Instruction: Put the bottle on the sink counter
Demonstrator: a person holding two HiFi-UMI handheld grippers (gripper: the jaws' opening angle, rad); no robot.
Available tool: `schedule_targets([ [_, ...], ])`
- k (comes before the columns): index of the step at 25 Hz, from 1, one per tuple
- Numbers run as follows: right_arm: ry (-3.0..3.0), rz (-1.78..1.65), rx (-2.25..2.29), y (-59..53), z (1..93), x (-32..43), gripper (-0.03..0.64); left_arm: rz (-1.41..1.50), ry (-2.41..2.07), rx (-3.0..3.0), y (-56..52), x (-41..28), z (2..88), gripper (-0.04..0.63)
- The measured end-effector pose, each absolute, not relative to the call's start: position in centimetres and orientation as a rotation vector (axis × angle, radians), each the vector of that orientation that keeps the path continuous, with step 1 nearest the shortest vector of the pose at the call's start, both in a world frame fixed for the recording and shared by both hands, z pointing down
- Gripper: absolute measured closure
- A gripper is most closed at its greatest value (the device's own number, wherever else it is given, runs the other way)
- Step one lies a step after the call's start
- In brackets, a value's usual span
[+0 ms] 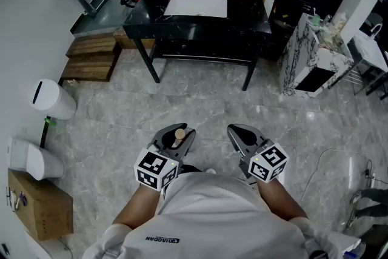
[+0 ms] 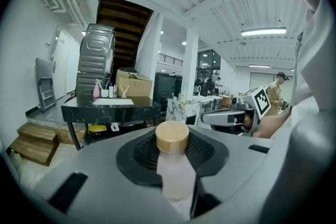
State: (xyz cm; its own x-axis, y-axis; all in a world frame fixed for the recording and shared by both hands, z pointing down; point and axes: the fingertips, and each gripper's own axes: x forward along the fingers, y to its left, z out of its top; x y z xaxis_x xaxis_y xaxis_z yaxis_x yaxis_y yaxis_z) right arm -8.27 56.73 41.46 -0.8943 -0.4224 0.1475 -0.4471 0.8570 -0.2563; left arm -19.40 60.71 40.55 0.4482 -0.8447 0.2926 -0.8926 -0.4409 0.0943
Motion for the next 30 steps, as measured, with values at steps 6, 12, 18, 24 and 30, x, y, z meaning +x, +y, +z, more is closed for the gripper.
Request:
schedule_targets([
  [6, -2.949, 0.416, 0.68, 56.9, 41.4, -8.2, 0.578, 0.297, -1.506, 2.473, 60.7, -19.1, 40.6, 0.474],
  [12, -2.953, 0.446, 0.689, 56.6, 41.3, -8.2, 0.578, 0.29, -1.513, 2.47, 60.6, -19.2, 40.3, 0.474],
  [18, -2.97, 0.432, 0.695, 56.3, 41.2, -8.1, 0.575, 0.285, -1.514, 2.457, 60.1, -19.0, 40.8, 0.474],
  [24, -2.949, 0.42, 0.711, 55.7, 41.3, -7.5, 0.575, 0.276, -1.508, 2.437, 59.3, -18.6, 40.8, 0.474],
  [30, -2.933, 0.449, 0.759, 54.0, 41.0, -7.0, 0.575, 0.277, -1.5, 2.44, 58.1, -18.6, 40.3, 0.474],
])
